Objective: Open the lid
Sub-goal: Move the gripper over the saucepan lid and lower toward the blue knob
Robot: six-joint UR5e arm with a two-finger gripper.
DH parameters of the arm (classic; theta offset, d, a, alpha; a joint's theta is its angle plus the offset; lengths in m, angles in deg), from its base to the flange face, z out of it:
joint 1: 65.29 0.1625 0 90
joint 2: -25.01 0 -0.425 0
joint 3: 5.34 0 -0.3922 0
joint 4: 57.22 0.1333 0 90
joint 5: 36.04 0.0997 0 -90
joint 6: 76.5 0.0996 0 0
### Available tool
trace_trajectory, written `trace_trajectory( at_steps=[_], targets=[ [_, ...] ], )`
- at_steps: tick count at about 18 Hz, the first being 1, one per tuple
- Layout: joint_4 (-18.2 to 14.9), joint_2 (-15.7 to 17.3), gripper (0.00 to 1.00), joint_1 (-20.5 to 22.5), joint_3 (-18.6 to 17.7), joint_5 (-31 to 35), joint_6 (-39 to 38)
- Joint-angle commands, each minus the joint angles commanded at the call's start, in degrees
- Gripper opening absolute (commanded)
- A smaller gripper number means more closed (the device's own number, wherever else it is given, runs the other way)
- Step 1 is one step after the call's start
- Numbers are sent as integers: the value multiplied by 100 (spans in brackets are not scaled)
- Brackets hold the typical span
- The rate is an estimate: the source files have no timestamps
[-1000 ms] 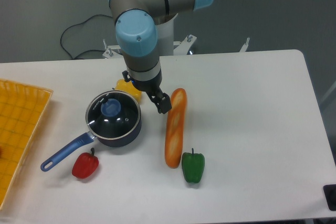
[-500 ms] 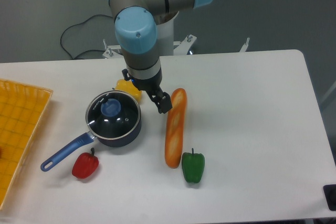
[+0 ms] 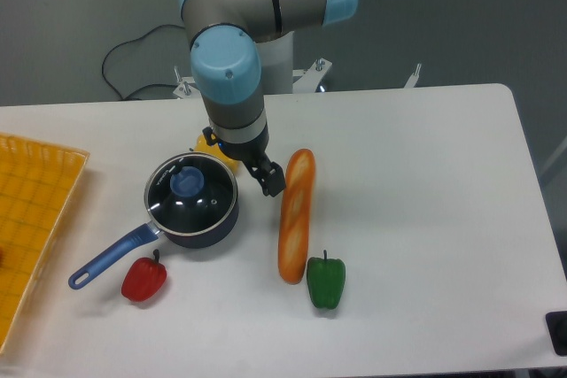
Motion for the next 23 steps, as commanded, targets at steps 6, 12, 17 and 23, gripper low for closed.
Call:
trace_trajectory(
  at_steps=[6, 12, 17, 23],
  targets=[
    [54, -106, 100, -97, 18, -9, -202],
    [228, -281, 100, -378, -9, -35, -729],
    [563, -247, 100, -405, -351, -219, -897],
    [572, -159, 100, -492, -528, -237, -1037]
  ],
)
